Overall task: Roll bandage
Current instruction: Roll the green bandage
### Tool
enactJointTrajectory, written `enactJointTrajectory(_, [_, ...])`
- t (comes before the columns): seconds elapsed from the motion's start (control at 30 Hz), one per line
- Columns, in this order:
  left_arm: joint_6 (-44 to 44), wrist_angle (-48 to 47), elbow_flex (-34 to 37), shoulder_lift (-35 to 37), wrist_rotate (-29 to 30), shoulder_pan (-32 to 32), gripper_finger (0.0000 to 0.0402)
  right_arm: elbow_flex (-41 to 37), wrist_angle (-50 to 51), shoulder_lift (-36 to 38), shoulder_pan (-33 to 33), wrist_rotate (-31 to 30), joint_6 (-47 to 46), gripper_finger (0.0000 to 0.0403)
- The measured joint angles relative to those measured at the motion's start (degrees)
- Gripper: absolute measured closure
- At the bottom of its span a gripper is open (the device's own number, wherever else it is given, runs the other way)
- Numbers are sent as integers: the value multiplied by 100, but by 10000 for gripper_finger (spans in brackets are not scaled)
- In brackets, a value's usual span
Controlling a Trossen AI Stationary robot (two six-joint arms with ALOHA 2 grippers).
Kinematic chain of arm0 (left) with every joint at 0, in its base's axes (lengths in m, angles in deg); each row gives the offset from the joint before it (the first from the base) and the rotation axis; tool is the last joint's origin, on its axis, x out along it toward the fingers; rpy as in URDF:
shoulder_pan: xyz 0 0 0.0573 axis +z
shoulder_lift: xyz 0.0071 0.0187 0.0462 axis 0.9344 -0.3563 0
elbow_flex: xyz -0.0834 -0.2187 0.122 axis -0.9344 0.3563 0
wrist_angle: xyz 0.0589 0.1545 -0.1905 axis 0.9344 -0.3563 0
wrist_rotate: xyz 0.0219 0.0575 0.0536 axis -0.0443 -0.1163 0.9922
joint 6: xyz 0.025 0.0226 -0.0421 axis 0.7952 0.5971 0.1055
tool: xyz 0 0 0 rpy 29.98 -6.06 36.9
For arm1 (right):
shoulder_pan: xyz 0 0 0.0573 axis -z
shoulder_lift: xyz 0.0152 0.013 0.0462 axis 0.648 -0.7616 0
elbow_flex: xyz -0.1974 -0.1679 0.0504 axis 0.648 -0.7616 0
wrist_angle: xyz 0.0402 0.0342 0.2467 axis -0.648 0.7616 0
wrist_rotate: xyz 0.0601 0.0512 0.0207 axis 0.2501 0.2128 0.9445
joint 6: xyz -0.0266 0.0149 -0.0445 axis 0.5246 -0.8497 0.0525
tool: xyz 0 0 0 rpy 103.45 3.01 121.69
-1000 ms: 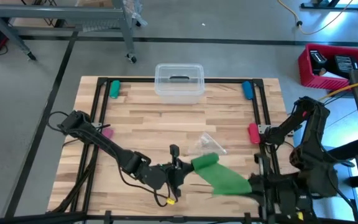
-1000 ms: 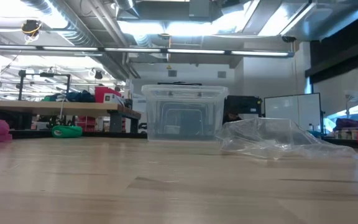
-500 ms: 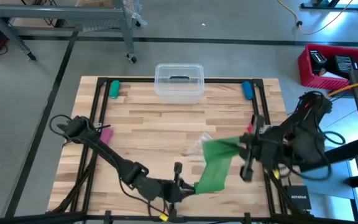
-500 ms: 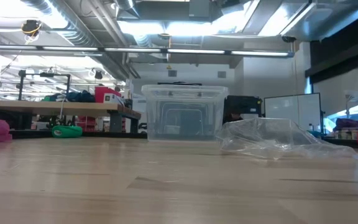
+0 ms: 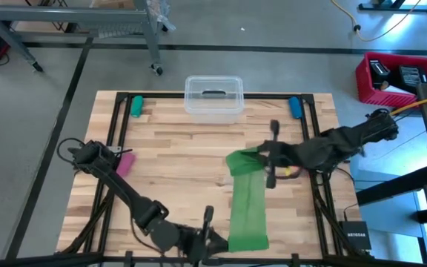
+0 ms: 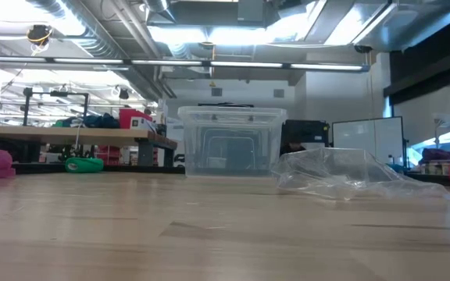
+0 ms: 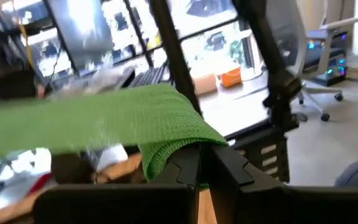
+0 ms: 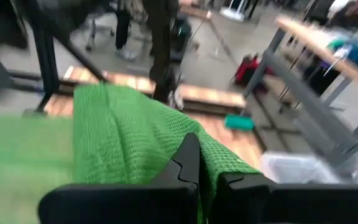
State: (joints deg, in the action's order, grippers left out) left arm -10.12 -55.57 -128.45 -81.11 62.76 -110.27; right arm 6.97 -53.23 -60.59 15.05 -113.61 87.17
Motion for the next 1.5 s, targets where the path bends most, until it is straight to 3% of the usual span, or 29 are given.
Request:
enactJointTrajectory(0.23, [515,-908,-848,24,85,-157,391,-993,-307,17,190,287,-379,398])
enactJointTrajectory(0.37, [550,-1584,-1238,63,435,-171,391,-1564,-739,32,185,451,-631,398])
enactJointTrajectory(0.6, [1485,-1697,-1697,72,883,-202,391,-2454,-1621,37,171,917,-1153,398])
enactJointTrajectory(0.8, [2310,-1695,-1752,74,1813,-160,391,-2832,-2597,35,177,2020,-1620,397])
enactJointTrajectory(0.93, [2496,-1719,-1754,74,2144,-81,391,-2873,-2595,31,180,2363,-2276,392])
enactJointTrajectory(1.07, [2495,-1721,-1754,74,2166,-30,391,-2869,-2604,45,180,2548,-2711,343])
enactJointTrajectory(1.33, [1957,-2264,-1759,79,2178,-11,391,-2862,-2524,632,339,2589,-2980,189])
enactJointTrajectory(1.5, [1404,-2737,-1760,85,2182,-11,391,-2858,-2309,1014,493,2634,-3382,130])
